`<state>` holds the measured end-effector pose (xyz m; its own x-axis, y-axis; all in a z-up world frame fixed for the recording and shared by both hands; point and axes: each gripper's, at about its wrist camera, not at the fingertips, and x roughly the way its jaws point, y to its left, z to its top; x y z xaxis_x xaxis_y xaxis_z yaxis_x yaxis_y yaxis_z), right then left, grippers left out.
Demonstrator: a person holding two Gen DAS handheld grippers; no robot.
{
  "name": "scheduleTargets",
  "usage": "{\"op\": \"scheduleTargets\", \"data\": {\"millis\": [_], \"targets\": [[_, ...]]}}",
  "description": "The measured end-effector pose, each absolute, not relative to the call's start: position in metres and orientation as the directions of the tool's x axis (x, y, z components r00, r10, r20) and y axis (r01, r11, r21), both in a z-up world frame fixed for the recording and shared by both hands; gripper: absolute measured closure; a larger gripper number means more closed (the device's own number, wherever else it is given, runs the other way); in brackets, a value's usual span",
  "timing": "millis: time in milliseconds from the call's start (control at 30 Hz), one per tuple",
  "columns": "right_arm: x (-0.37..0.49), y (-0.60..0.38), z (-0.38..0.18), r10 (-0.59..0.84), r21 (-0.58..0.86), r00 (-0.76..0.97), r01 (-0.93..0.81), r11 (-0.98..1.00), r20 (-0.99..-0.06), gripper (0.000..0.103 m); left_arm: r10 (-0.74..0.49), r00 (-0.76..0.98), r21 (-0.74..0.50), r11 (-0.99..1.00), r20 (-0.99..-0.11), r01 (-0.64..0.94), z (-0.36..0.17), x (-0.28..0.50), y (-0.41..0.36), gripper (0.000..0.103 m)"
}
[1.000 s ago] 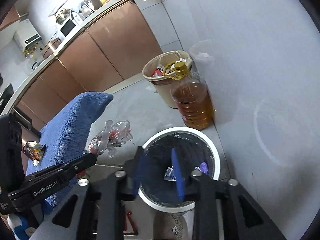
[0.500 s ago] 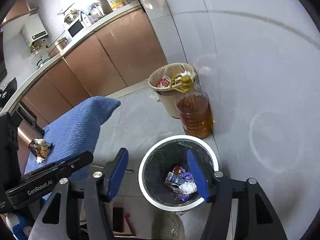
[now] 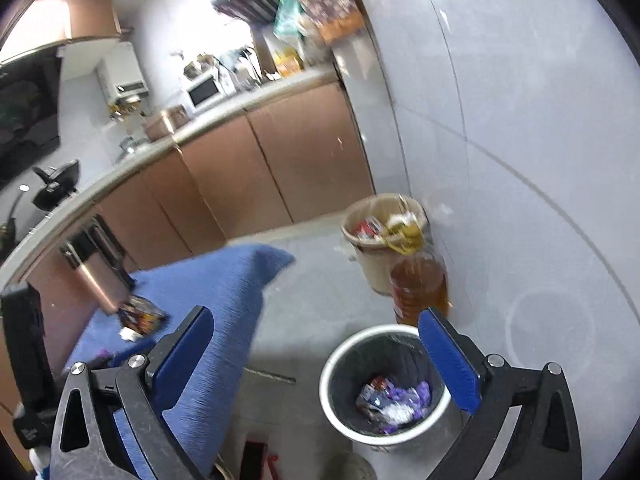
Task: Collect trash
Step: 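Move both tools back over the towel toward the remaining wrappers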
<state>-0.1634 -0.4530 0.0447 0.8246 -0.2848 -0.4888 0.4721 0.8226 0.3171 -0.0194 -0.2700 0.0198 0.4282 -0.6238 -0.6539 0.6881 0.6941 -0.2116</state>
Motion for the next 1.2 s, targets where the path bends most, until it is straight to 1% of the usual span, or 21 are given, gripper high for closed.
{"op": "scheduleTargets", "data": {"millis": [100, 167, 300, 400, 733, 867, 1033, 1200], "targets": [[-0.167, -0.441, 0.061, -0.27, 0.335, 0.866, 0.426, 0.841, -0.422, 0.0, -0.599, 0.474, -0.196, 0.73, -0.646, 0.655, 0.02, -0.017, -0.241, 0.064], [-0.165, -0.434, 0.066, -0.245, 0.352, 0.884, 0.394, 0.849, -0.397, 0.0, -0.581, 0.491, -0.192, 0.749, -0.649, 0.634, 0.018, -0.014, -0.222, 0.064], [-0.154, -0.42, 0.069, -0.193, 0.365, 0.9, 0.344, 0.865, -0.391, 0.0, -0.534, 0.53, -0.18, 0.795, -0.658, 0.579, 0.01, -0.006, -0.188, 0.064], [-0.14, -0.405, 0.066, -0.146, 0.356, 0.893, 0.313, 0.88, -0.426, 0.0, -0.484, 0.559, -0.164, 0.835, -0.674, 0.525, -0.002, 0.004, -0.161, 0.064], [-0.107, -0.36, 0.053, -0.074, 0.308, 0.853, 0.266, 0.913, -0.517, 0.0, -0.405, 0.585, -0.221, 0.906, -0.703, 0.362, -0.033, 0.029, -0.068, 0.064], [-0.094, -0.348, 0.045, -0.056, 0.295, 0.833, 0.257, 0.92, -0.55, 0.0, -0.368, 0.608, -0.22, 0.926, -0.704, 0.306, -0.04, 0.034, -0.039, 0.062], [-0.073, -0.334, 0.037, -0.023, 0.285, 0.807, 0.235, 0.929, -0.591, 0.0, -0.329, 0.626, -0.225, 0.944, -0.707, 0.242, -0.046, 0.043, -0.002, 0.062], [-0.044, -0.319, 0.034, 0.022, 0.286, 0.793, 0.194, 0.938, -0.609, 0.0, -0.271, 0.645, -0.23, 0.962, -0.715, 0.149, -0.049, 0.064, 0.038, 0.062]]}}
